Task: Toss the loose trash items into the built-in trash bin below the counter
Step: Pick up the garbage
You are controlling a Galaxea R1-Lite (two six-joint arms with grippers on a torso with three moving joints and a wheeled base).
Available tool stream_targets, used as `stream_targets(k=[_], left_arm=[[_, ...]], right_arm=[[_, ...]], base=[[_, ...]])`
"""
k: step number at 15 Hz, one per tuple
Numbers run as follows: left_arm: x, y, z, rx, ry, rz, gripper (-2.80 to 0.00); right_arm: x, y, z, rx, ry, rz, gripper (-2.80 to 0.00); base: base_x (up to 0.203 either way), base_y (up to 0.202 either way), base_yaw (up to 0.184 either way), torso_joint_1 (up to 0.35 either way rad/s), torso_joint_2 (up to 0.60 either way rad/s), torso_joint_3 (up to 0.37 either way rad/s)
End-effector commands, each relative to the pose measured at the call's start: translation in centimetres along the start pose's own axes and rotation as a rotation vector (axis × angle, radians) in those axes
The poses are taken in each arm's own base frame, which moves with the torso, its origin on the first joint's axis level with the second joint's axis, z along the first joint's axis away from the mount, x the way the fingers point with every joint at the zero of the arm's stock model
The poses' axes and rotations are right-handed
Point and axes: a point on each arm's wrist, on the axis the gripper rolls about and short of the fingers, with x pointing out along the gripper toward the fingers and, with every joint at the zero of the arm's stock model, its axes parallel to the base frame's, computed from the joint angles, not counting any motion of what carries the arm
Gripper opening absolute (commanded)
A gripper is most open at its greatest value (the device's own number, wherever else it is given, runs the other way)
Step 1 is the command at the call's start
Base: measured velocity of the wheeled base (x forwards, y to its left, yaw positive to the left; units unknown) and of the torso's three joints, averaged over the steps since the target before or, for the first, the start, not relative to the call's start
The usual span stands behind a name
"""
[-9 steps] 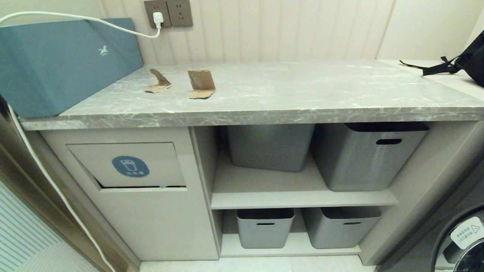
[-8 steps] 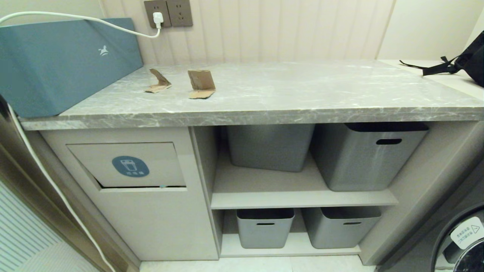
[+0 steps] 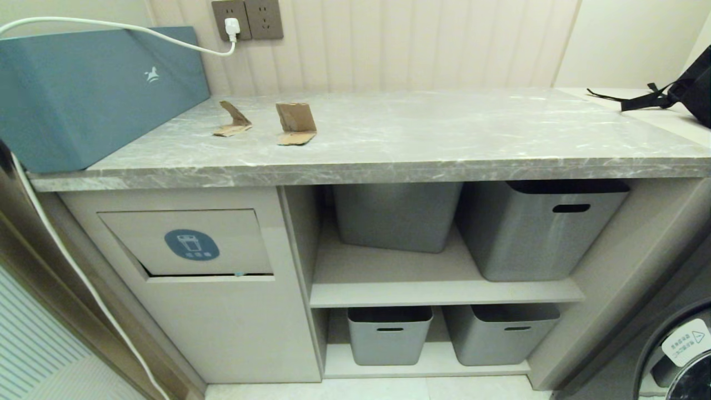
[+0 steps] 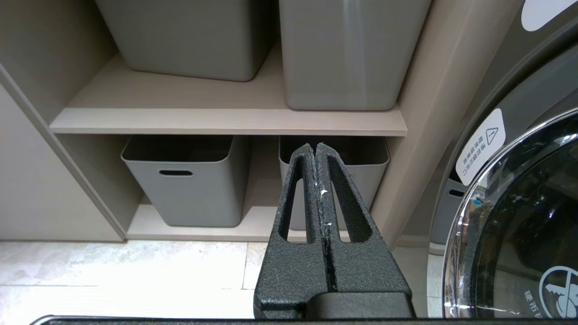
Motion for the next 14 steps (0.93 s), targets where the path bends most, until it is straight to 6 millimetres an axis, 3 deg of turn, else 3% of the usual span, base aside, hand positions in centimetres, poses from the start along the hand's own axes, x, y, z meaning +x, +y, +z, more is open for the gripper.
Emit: stream_targets(k=[1, 5, 14], left_arm=[[-0.01, 0.0, 0.0, 0.0, -0.002, 0.0, -2.8], [-0.01, 0.0, 0.0, 0.0, -0.002, 0.0, -2.8], [-0.01, 0.0, 0.0, 0.001, -0.002, 0.0, -2.8]], right_arm=[[-0.01, 0.0, 0.0, -0.004, -0.002, 0.001, -2.8], [0.0, 0.0, -0.04, 0.001, 0.0, 0.0, -2.8], [-0.01, 0.0, -0.02, 0.001, -0.001, 0.0, -2.8]], base=[[0.0, 0.0, 0.0, 0.0, 0.0, 0.0], [0.0, 0.0, 0.0, 0.101, -0.27, -0.166], [0.0, 0.0, 0.0, 0.2, -0.47, -0.273]])
